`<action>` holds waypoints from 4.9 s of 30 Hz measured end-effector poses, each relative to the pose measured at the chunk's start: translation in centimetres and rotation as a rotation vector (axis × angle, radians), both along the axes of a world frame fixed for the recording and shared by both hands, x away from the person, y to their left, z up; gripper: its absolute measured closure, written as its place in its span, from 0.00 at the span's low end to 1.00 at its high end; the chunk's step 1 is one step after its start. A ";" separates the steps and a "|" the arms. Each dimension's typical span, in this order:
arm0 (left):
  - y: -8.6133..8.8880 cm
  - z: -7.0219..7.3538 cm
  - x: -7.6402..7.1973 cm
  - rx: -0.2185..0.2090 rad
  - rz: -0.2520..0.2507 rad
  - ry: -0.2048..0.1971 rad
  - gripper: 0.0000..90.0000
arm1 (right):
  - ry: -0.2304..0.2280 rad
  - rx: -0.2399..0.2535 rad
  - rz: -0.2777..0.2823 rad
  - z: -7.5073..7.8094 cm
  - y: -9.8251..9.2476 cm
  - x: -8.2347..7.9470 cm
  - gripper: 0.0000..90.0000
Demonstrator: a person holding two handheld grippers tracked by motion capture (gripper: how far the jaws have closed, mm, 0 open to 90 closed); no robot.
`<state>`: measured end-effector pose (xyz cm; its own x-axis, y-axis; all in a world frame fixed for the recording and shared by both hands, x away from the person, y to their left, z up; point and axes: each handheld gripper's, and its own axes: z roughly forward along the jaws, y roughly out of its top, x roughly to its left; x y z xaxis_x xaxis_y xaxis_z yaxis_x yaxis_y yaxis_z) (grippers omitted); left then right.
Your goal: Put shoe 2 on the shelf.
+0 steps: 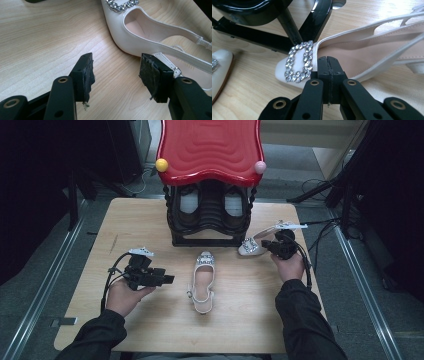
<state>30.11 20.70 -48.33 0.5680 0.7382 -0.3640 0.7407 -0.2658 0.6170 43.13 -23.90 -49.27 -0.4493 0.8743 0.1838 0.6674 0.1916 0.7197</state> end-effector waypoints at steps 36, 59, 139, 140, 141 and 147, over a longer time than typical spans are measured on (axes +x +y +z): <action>-0.6 -0.3 0.7 0.005 -0.018 0.005 0.50 | 0.118 0.026 0.076 -1.2 2.4 -0.6 1.00; -0.9 -0.3 0.9 0.014 -0.034 0.004 0.50 | 0.015 0.007 0.057 2.2 -0.6 -1.7 1.00; -1.6 -0.1 1.2 0.023 -0.057 0.002 0.50 | 0.052 -0.102 0.209 -0.1 1.0 -4.2 0.80; -1.5 -0.1 1.2 0.023 -0.055 -0.001 0.50 | 0.050 -0.103 0.210 -0.2 1.1 -4.1 0.81; -1.5 -0.1 1.1 0.024 -0.053 -0.001 0.50 | 0.048 -0.107 0.211 -0.2 1.1 -4.1 0.81; -1.2 0.0 1.0 0.021 -0.045 -0.002 0.50 | 0.080 -0.086 0.211 -0.2 1.0 -3.7 0.89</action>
